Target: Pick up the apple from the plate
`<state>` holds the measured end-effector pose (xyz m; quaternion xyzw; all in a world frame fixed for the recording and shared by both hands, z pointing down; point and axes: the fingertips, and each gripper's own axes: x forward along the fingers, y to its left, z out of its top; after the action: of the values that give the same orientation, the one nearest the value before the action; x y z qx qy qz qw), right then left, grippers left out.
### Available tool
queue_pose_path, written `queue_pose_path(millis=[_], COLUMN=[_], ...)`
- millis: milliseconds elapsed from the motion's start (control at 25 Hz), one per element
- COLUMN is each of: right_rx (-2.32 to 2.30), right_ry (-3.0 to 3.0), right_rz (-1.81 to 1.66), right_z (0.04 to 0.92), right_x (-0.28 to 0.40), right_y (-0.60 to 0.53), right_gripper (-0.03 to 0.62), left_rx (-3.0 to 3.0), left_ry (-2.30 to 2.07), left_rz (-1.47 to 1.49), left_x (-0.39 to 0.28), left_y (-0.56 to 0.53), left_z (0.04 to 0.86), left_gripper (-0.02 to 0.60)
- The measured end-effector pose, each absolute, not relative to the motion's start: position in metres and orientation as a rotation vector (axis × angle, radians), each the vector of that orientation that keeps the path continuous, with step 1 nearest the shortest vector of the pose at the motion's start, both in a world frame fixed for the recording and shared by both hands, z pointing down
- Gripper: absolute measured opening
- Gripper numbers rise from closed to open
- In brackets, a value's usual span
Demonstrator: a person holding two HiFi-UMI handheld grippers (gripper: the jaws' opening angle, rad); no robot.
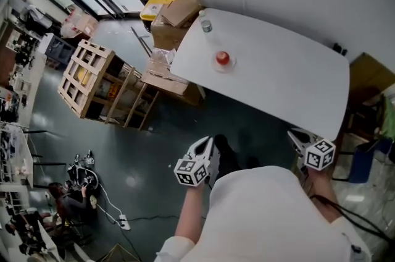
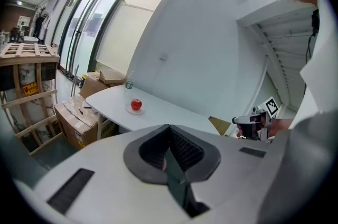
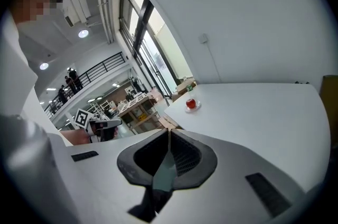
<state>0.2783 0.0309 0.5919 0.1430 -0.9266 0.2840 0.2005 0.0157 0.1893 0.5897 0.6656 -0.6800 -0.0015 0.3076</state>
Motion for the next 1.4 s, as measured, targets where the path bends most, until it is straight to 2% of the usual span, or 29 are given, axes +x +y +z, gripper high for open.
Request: queue_pose_path(millis=[1080, 1400], right_rx=[0.675, 0.717], right_ry=[-2.462, -2.434], right_rz=[0.849, 0.826], right_z=[0.605, 0.607], right_x=[0.117, 0.085], right_y=[-0.025, -0.030], right_gripper=[0.038, 0.038], left_rx=[1.886, 1.962], left_ry=[-1.513, -1.378], left_rz=[0.066, 0.156], left_x=[-0.145, -0.158], left_y=[0.091, 0.078], left_z=[0.621, 0.630], left_gripper=[0.002, 0.002])
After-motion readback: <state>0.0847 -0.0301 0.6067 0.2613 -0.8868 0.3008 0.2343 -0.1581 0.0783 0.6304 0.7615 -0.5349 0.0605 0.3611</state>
